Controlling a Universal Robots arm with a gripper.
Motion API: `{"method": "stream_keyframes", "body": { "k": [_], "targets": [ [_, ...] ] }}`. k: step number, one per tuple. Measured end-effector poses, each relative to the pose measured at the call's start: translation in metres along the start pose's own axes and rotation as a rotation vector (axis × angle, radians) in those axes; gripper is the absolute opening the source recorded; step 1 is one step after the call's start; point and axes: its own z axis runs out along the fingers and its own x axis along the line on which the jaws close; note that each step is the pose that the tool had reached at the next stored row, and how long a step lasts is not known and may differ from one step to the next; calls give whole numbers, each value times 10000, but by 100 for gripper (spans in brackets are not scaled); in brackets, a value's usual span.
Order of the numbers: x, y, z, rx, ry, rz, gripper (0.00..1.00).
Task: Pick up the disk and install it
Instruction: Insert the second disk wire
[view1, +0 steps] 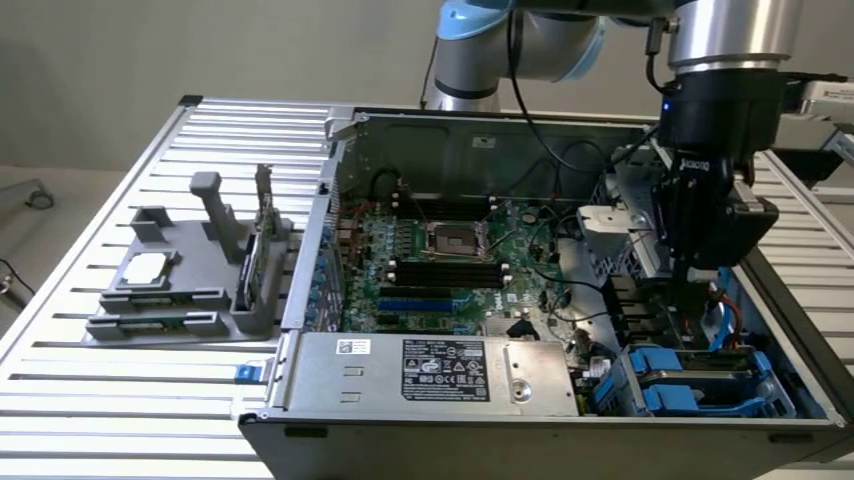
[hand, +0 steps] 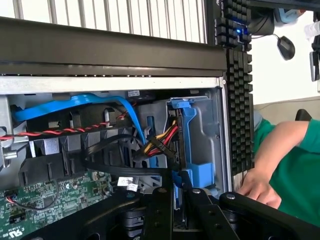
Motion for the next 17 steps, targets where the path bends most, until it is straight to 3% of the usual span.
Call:
{"method": "stream_keyframes", "body": {
  "k": [2,5,10,17],
  "targets": [
    [-20,12,2,89,93,-48,17],
    [-43,36,20,183,304,-93,17],
    [-74,122,48,268,664,-120,17],
    [-130,255,96,374,1024,-159,17]
  ]
}}
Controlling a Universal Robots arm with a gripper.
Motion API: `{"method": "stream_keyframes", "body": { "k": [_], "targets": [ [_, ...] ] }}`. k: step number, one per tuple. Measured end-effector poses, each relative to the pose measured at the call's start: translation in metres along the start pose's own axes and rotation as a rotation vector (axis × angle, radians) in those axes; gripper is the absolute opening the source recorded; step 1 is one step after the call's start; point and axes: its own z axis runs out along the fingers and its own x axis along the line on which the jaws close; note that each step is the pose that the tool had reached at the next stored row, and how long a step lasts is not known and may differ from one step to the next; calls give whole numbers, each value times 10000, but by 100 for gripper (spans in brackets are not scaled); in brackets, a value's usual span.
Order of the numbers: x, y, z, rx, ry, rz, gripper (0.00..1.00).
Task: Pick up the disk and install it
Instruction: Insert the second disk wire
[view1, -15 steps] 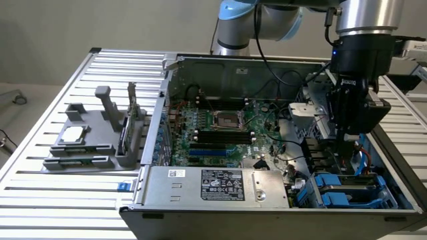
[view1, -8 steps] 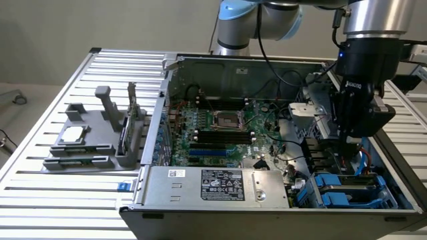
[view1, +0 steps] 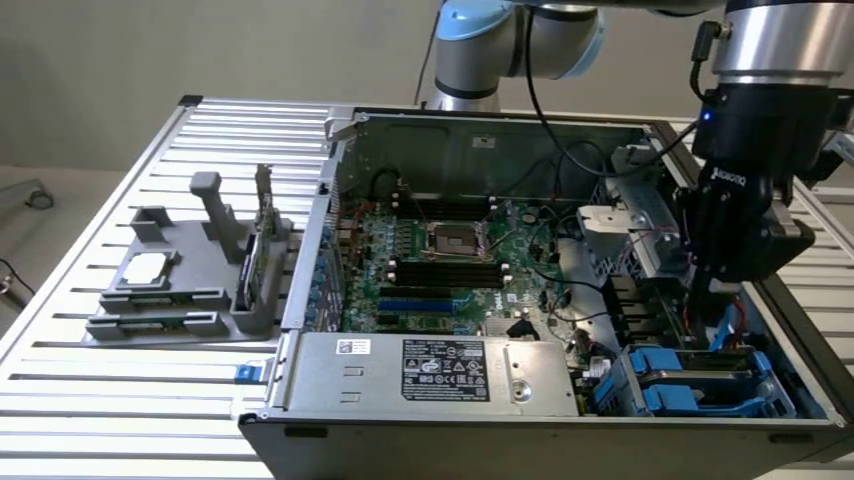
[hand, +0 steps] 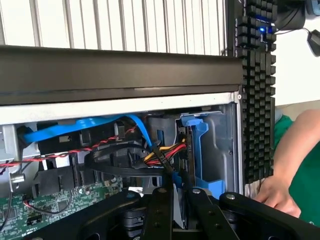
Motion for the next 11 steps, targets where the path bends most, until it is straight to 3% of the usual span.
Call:
{"method": "stream_keyframes", "body": {
  "k": [7,11],
  "targets": [
    [-194,20,106,179,132,-86,17],
    [-248,16,143,227,294,-111,17]
  ]
}}
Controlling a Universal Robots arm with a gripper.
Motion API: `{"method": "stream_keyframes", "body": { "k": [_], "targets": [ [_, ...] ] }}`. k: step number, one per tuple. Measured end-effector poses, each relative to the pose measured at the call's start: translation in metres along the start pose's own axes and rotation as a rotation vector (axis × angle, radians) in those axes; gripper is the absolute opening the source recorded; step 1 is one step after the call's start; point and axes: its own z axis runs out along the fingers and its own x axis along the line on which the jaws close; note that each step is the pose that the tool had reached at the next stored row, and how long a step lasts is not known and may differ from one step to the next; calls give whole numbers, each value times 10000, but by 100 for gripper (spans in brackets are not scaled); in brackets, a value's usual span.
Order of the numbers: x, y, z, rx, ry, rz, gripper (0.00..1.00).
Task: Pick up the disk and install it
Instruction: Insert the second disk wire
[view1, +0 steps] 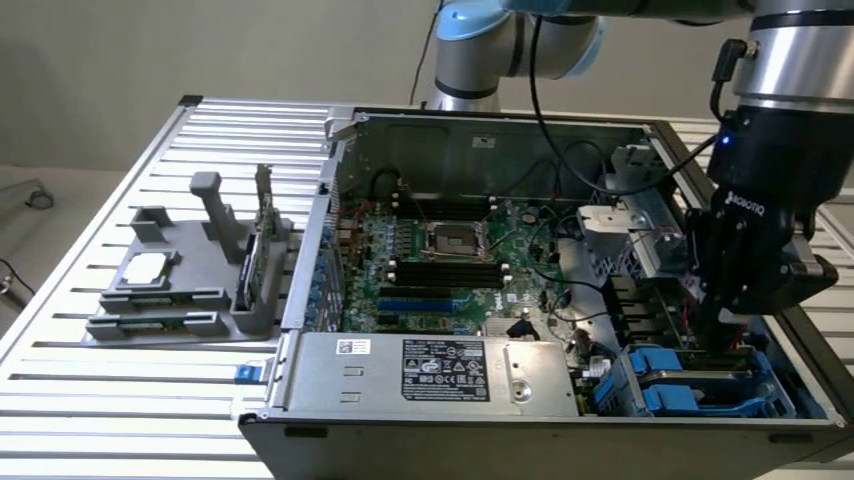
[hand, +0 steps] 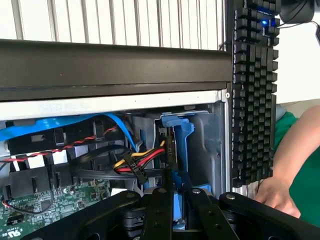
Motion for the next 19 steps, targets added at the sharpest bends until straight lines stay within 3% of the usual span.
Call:
{"method": "stream_keyframes", "body": {
  "k": [2,4,5,8,9,11,16,19],
  "targets": [
    [-13,-21,6,9,118,-11,17],
    [-19,-38,9,16,308,-32,17],
    [-20,-39,10,19,441,-48,17],
    [-25,-39,14,40,933,-95,17],
    [-32,-38,16,47,1039,-101,17],
    [-72,-35,34,55,1158,-105,17],
    [-185,-26,73,63,1267,-108,17],
    [-222,-35,59,72,1389,-110,17]
  ]
}}
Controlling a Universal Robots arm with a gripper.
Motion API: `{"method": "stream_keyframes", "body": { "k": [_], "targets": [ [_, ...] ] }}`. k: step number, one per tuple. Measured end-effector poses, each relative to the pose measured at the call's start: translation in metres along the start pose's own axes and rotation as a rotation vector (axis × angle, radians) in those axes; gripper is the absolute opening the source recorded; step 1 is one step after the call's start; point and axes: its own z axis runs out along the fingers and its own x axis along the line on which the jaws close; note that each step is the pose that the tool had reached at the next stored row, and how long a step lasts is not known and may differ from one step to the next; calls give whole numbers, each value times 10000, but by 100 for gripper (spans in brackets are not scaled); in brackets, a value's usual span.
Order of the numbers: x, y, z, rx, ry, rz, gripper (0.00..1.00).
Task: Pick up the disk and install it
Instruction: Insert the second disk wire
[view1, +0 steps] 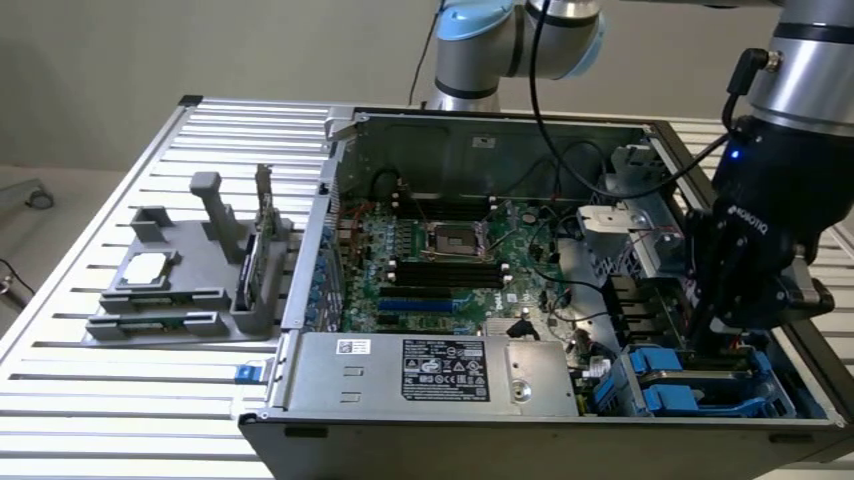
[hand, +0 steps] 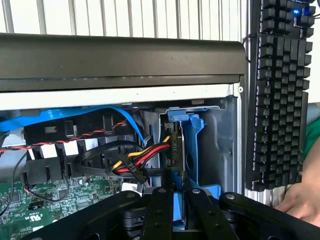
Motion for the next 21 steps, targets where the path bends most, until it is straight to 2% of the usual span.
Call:
{"method": "stream_keyframes", "body": {
  "k": [2,4,5,9,11,14,19,21],
  "targets": [
    [-14,-4,-4,2,87,-15,17],
    [-22,-3,-2,2,215,-46,17],
    [-26,-4,-1,3,303,-62,17],
    [-41,-3,3,4,729,-129,17],
    [-51,-2,7,7,917,-153,17],
    [-79,0,12,12,1052,-168,17],
    [-163,6,4,17,1160,-176,17],
    [-205,9,5,21,1234,-177,17]
  ]
}}
